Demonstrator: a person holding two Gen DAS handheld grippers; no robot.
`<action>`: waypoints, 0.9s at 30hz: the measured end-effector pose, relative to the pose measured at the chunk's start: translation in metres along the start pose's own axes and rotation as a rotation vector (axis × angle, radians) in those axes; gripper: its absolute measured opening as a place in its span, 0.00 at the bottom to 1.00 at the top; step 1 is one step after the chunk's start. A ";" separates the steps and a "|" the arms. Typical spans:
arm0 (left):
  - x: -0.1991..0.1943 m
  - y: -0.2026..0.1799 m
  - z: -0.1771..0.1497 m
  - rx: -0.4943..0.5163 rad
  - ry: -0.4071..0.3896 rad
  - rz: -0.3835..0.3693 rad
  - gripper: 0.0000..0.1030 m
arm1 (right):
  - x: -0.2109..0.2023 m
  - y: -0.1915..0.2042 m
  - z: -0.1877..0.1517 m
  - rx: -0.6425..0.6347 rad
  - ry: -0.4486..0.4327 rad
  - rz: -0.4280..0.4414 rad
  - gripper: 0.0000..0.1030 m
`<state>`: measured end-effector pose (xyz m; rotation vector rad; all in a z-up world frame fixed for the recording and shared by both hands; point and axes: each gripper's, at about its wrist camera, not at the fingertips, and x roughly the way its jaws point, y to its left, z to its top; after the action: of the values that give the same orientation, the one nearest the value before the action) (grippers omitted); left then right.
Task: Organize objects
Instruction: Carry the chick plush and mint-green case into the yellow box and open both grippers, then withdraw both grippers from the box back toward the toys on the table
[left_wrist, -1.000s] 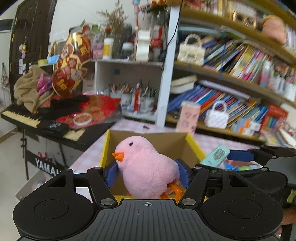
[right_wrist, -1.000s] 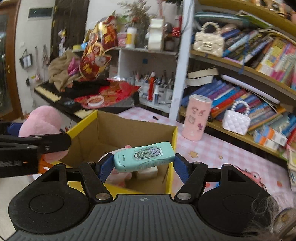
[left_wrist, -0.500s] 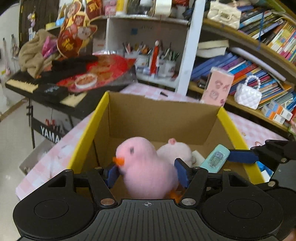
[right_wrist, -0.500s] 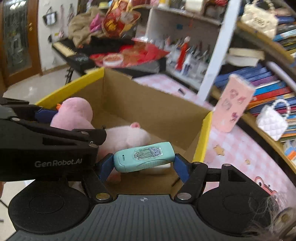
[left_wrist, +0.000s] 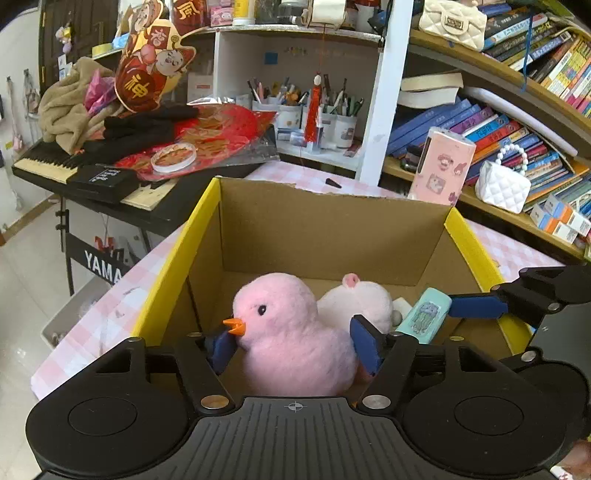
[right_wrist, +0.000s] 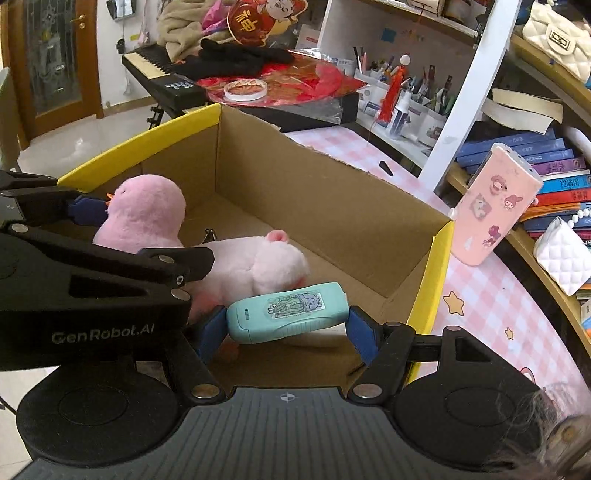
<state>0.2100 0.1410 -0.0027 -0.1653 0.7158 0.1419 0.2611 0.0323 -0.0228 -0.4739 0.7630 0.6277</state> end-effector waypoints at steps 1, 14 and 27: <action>-0.002 0.000 0.000 -0.008 -0.004 -0.010 0.72 | -0.001 0.000 0.000 0.003 -0.001 -0.006 0.66; -0.078 -0.006 0.007 0.008 -0.234 -0.077 0.88 | -0.069 0.011 -0.003 0.046 -0.198 -0.083 0.75; -0.138 0.019 -0.044 -0.015 -0.224 -0.031 0.89 | -0.135 0.042 -0.056 0.217 -0.290 -0.228 0.77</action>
<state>0.0750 0.1403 0.0541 -0.1720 0.4890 0.1344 0.1301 -0.0174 0.0358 -0.2579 0.4858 0.3841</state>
